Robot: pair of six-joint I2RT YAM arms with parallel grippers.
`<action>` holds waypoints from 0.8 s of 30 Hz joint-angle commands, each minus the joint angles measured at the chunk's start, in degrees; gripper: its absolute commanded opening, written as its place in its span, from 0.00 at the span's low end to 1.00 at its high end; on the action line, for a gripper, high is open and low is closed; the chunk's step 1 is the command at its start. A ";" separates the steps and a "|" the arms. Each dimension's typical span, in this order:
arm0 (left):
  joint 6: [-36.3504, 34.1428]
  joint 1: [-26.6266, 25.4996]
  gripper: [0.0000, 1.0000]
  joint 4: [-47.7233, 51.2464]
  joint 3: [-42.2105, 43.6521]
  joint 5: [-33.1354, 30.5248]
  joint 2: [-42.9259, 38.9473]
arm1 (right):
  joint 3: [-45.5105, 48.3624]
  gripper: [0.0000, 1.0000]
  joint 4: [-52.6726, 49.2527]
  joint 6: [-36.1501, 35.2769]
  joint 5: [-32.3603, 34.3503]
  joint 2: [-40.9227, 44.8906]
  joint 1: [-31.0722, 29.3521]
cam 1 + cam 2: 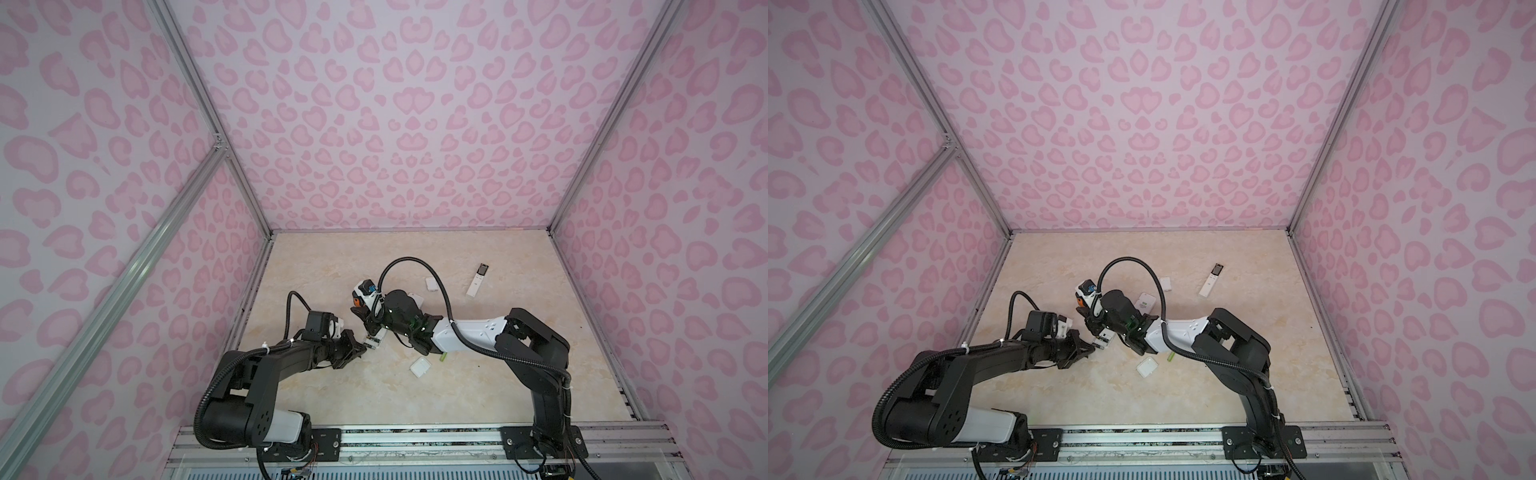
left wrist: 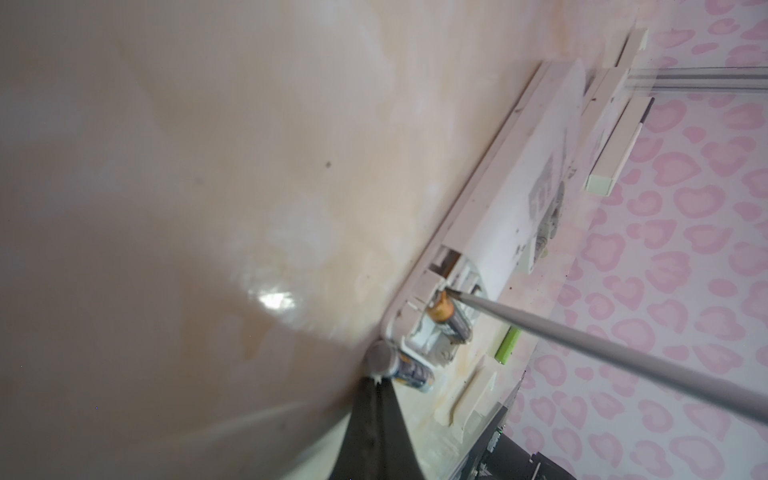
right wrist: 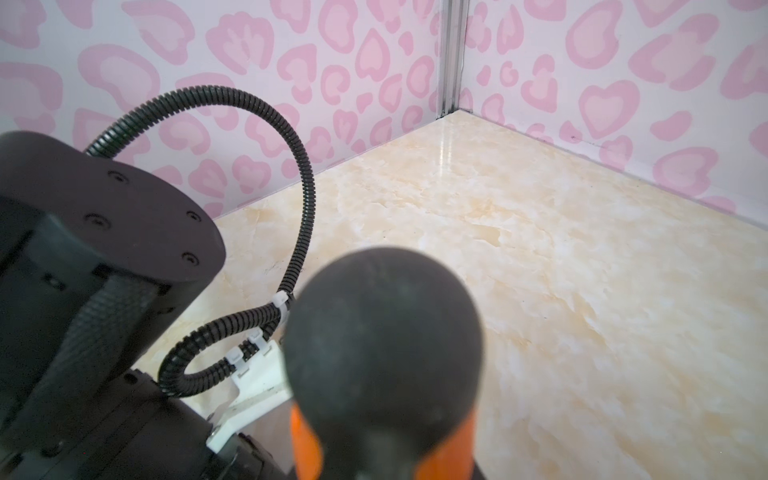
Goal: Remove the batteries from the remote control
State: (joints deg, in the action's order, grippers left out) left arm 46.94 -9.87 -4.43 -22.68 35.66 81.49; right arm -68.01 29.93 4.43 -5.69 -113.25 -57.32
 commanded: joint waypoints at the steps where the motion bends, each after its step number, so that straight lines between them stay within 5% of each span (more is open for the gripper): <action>1: 0.78 0.04 0.04 0.78 1.04 -3.84 -1.28 | 0.41 0.00 -9.21 -6.77 4.96 -0.24 -2.41; 5: 1.18 -0.20 0.04 0.34 2.33 -4.45 -2.07 | -0.09 0.00 -10.35 -10.66 9.61 -0.58 -4.61; 16: 1.75 -0.27 0.04 0.72 1.23 -4.01 -2.86 | 3.29 0.00 -4.31 1.63 6.76 0.75 -1.78; 24: 1.32 -0.27 0.04 2.19 1.71 -4.44 -5.76 | 2.24 0.00 -6.35 1.92 8.75 1.50 -1.30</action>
State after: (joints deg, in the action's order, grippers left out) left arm 48.77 -10.17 -3.46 -21.32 32.01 76.97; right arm -65.91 30.22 5.98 1.06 -111.53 -58.65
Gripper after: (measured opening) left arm 0.053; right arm 0.223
